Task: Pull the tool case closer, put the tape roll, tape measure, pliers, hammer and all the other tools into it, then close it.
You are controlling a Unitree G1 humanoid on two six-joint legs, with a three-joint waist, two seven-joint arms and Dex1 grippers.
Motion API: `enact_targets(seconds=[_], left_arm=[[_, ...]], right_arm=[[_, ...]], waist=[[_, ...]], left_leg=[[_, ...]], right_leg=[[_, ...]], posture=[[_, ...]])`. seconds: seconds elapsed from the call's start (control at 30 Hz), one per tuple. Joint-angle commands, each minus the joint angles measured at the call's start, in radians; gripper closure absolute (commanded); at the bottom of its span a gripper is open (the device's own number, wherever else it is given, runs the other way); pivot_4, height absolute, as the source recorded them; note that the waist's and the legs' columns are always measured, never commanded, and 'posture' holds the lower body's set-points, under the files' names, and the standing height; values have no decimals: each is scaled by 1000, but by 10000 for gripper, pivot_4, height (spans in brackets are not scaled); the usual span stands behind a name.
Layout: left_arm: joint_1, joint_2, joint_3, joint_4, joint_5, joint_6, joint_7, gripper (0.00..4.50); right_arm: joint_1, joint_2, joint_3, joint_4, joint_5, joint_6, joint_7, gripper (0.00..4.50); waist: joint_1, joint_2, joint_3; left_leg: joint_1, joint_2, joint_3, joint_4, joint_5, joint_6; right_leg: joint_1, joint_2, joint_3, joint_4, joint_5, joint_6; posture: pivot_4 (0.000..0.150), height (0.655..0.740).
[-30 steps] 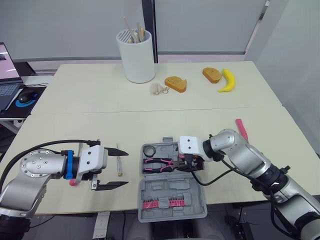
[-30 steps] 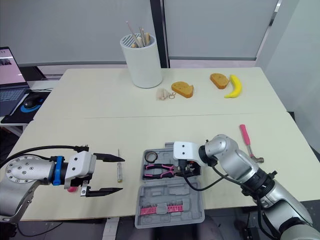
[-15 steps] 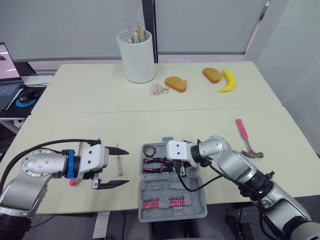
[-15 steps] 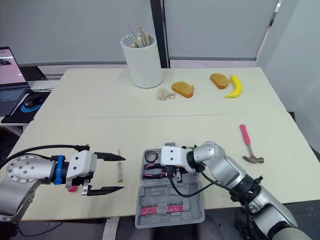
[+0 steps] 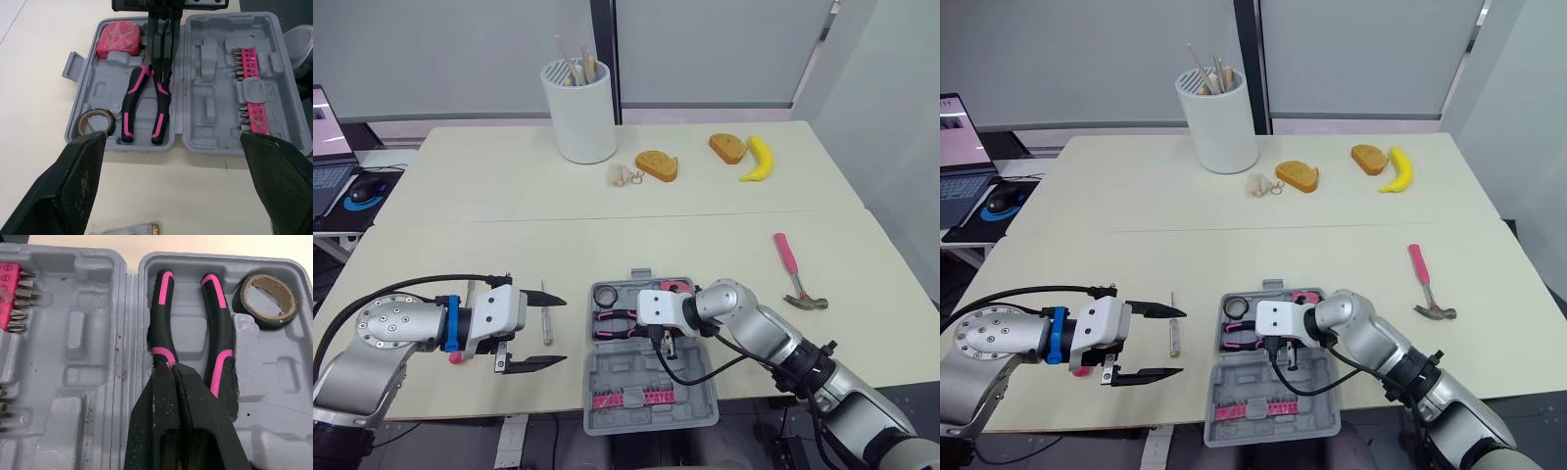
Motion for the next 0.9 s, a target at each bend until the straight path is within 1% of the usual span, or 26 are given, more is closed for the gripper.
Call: enact_targets(seconds=[0.03,0.17,0.23,0.3,0.4,0.5,0.53,0.6,0.63,0.67,0.7,0.83,0.9], left_arm=[[14,-8,29,-19,-19,-7,10,0],[34,-17,36,3,9,17,56,0],[52,-19,28,4,18,57,84,0],[59,-29,15,5,16,66,92,0],[49,-41,-22,48,52,17,81,5635],[26,-68,-65,129,112,-43,96,15281],[23,-74,-76,147,128,-61,98,19200],[19,-91,-100,185,159,-89,104,25312],[18,-98,-114,205,176,-106,108,27761],[18,-104,-128,222,192,-122,111,31509],[18,-109,-138,233,203,-133,113,33695],[21,-128,-177,242,246,-159,137,44938],[17,-139,-199,238,270,-163,154,44938]], right_arm=[[46,-11,-3,-18,-1,-52,-1,44784],[78,10,-144,-164,100,-58,-32,44784],[122,-35,-221,-250,145,-84,-26,44784],[172,-91,-286,-323,181,-67,-16,44784],[283,-205,-393,-421,240,-64,14,45000],[415,-321,-492,-462,275,-62,36,45000],[443,-352,-507,-458,275,-69,41,45000],[488,-397,-526,-422,267,-99,44,45000],[505,-414,-529,-392,252,-130,41,45000],[518,-428,-525,-362,234,-168,42,45000],[525,-436,-519,-338,220,-194,40,45000],[525,-421,-476,-251,171,-269,18,45000],[510,-403,-450,-227,152,-285,8,45000]], waist=[[0,-1,0],[1,-1,0],[1,-1,0],[1,-1,0],[9,-2,0],[11,-2,0],[9,-2,0],[2,-2,0],[-2,-2,0],[-5,-2,0],[-6,-2,0],[-7,-3,0],[-7,-3,0]], left_leg=[[0,0,0,0,0,0],[-1,0,0,0,0,0],[-3,0,-1,0,0,0],[-2,0,-1,0,0,0],[-2,0,-2,0,0,0],[-3,-1,-2,-1,0,0],[-2,-1,-2,-1,0,0],[-2,0,-1,0,0,0],[-1,1,1,0,0,0],[0,1,1,-1,0,0],[0,2,2,0,0,0],[0,1,2,0,0,0],[0,1,2,0,0,0]], right_leg=[[0,0,0,0,0,0],[-1,0,0,0,0,0],[-2,0,0,0,0,0],[-2,0,0,0,0,0],[0,-1,0,-2,0,0],[1,-1,0,-4,0,0],[1,-1,0,-4,0,0],[1,-1,0,-4,0,0],[1,0,0,-4,0,0],[1,0,1,-4,0,0],[1,0,1,-3,0,0],[1,0,1,-3,0,0],[1,0,2,-3,0,0]], posture=[[1500,7303],[1500,7303],[1500,7303],[1500,7303],[1500,7303],[1500,7303],[1500,7303],[1500,7303],[1500,7303],[1500,7303],[1500,7303],[1500,7303],[1500,7303]])
